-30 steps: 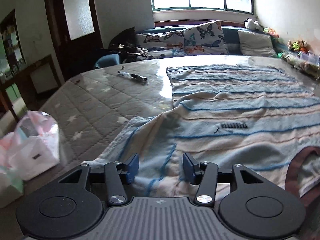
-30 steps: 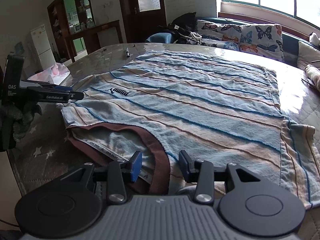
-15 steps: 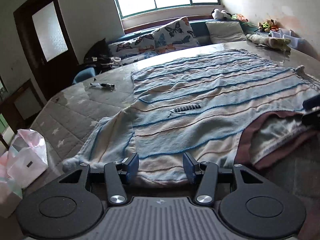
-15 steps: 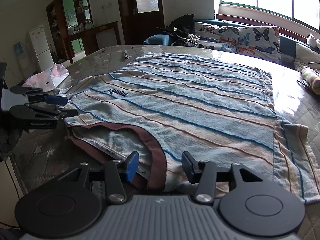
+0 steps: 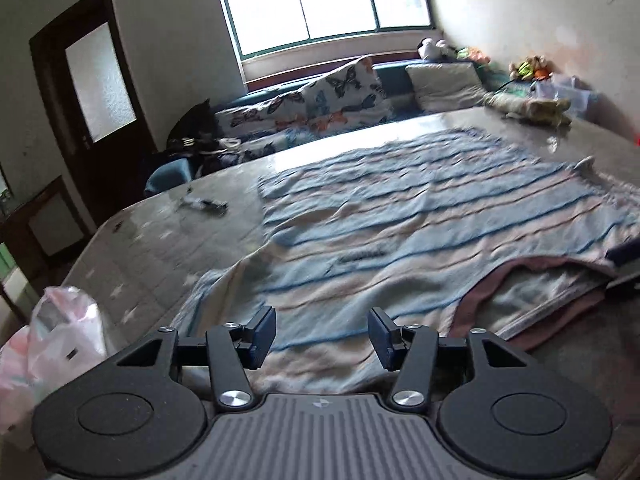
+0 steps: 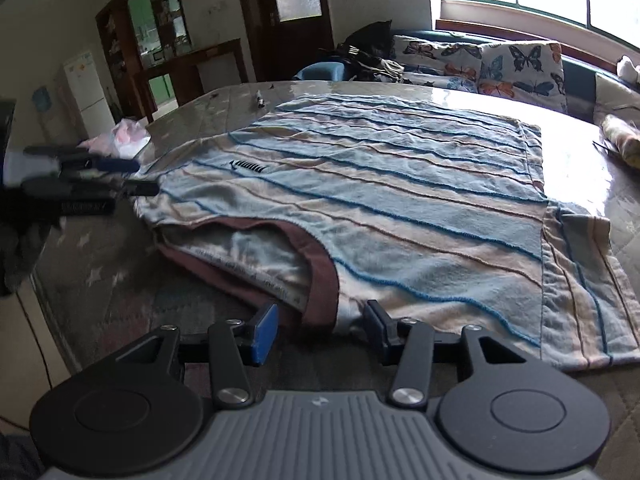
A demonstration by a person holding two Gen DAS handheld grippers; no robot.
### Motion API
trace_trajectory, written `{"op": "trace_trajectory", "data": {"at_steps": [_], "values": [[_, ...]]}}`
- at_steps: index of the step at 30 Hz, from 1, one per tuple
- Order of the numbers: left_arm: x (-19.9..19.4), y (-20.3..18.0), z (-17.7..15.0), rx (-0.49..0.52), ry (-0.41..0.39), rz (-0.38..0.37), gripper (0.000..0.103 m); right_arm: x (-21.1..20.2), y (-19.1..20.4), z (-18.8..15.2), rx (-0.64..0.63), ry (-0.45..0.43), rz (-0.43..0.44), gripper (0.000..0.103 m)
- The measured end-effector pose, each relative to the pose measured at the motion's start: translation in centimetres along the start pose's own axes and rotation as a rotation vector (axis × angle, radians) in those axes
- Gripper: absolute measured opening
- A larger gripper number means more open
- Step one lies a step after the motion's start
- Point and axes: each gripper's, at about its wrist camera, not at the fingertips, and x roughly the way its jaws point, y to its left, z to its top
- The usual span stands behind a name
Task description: Fold clothes
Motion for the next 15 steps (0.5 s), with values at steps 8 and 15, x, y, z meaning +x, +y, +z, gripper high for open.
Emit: {"op": "trace_trajectory", "data": {"at_steps": [8,15], "values": [[1.7,-2.3,1.3,-0.026,-0.001,-0.065,0.059,-0.9,-0.9,-0.2,0.049,-0.020,-0.010,0.048],[2.2,-3.0,1.3,-0.030,0.010,-0.073,0.070,-2.7,-3.4,-0.1,0.107,-0.079,-0.057,0.051]]}}
